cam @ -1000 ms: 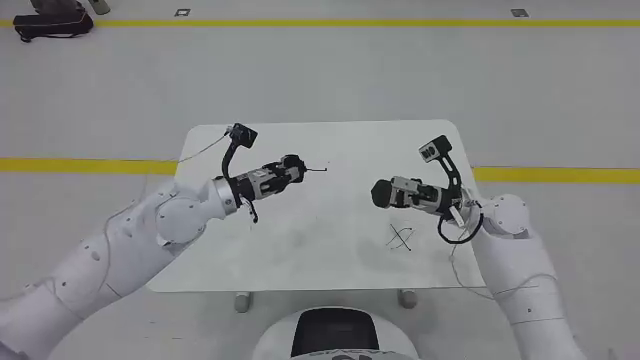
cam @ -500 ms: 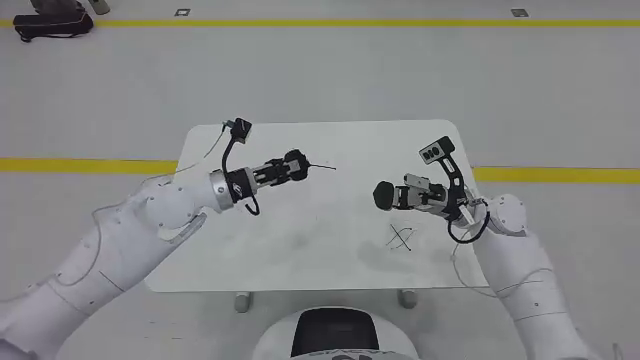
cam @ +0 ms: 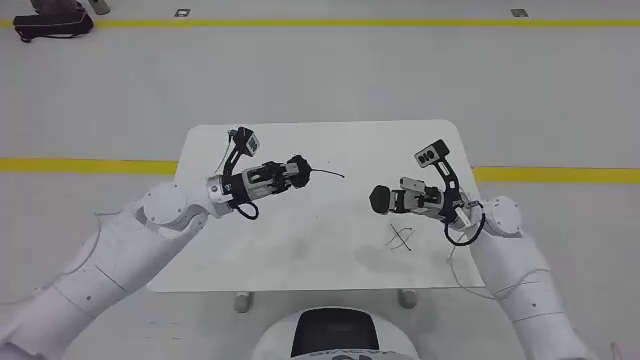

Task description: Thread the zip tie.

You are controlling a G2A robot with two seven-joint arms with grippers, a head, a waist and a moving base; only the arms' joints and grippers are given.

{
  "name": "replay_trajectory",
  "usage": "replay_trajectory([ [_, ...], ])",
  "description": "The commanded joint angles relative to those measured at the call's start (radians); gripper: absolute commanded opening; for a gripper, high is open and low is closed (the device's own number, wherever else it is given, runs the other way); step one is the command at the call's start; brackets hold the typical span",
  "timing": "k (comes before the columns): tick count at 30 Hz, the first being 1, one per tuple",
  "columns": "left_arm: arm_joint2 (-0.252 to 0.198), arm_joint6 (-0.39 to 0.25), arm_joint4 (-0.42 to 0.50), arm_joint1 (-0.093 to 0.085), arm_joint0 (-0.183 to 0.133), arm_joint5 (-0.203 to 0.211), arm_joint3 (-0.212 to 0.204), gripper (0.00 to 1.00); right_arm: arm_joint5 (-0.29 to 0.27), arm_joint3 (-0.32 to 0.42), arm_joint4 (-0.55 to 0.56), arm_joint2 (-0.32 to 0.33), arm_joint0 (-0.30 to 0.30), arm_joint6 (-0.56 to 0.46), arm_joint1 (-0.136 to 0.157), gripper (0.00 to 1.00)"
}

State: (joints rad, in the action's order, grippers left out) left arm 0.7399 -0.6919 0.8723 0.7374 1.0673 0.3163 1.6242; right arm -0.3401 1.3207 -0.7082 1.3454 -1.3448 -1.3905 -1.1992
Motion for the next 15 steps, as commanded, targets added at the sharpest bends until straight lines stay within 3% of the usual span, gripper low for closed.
replay_trajectory([
  [1, 0.000, -0.029, 0.037, 0.006, -0.002, -0.023, -0.014, 0.00, 0.000, -0.006, -0.002, -0.006, 0.006, 0.001, -0.001, 1.00],
  [5, 0.000, -0.001, -0.110, 0.011, -0.021, -0.003, -0.026, 0.00, 0.000, -0.005, -0.004, -0.013, 0.014, 0.001, -0.003, 1.00],
  [11, 0.000, -0.001, -0.110, 0.011, -0.021, -0.003, -0.026, 0.00, 0.000, -0.005, -0.004, -0.013, 0.014, 0.001, -0.003, 1.00],
  [13, -0.003, 0.011, -0.101, 0.014, -0.014, -0.024, -0.021, 0.00, 0.013, 0.013, -0.011, -0.022, 0.007, 0.022, -0.004, 1.00],
  [15, -0.004, 0.017, -0.028, 0.021, -0.002, -0.055, -0.015, 0.00, 0.005, 0.011, -0.008, -0.028, 0.006, 0.030, -0.004, 1.00],
])
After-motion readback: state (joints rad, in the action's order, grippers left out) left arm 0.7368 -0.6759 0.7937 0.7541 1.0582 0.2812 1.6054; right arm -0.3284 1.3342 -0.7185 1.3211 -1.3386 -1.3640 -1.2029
